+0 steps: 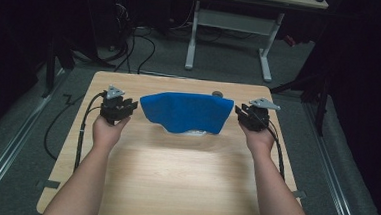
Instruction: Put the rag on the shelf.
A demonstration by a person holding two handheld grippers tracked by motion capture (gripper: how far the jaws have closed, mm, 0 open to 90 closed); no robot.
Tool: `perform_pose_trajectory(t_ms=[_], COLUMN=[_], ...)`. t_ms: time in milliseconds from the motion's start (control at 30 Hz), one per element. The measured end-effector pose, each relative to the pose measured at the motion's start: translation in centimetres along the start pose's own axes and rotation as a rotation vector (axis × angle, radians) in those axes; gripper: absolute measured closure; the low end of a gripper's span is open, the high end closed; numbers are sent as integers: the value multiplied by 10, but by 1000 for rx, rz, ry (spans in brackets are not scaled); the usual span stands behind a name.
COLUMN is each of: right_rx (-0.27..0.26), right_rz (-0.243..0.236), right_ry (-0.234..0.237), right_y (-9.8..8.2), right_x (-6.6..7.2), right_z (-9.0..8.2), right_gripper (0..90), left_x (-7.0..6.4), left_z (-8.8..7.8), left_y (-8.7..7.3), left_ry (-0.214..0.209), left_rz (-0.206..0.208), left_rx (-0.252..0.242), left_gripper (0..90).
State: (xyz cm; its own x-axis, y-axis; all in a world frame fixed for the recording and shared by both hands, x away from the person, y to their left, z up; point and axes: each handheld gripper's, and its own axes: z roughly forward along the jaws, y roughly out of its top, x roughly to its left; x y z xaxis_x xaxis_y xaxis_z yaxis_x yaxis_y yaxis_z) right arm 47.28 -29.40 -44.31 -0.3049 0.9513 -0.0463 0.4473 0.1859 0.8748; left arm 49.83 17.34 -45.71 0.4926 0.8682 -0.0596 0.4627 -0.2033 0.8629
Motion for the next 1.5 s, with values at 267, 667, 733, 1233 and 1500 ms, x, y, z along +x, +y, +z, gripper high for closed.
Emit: perform_pose_trajectory(t_ms=[267, 667, 733, 1233, 1500], right_rx=[-3, -33, -27, -46, 26], right_rz=[-11, -49, -53, -136, -164], right_ry=[-17, -11, -3, 33, 75], right_y=[0, -12, -13, -47, -87], right_x=[-5, 2, 4, 46, 82], right_z=[-11, -40, -47, -113, -129], right_gripper=[659, 623, 609, 508, 427], left_x=[9, 5, 3, -55, -109], left_z=[-15, -52, -57, -107, -93], left_y=[-2, -23, -26, -81, -117], left_ry=[19, 19, 21, -1, -85], left_rz=[-7, -36, -46, 1, 60], left_rx=[-14, -41, -33, -22, 101], left_gripper=[687, 676, 668, 522, 411])
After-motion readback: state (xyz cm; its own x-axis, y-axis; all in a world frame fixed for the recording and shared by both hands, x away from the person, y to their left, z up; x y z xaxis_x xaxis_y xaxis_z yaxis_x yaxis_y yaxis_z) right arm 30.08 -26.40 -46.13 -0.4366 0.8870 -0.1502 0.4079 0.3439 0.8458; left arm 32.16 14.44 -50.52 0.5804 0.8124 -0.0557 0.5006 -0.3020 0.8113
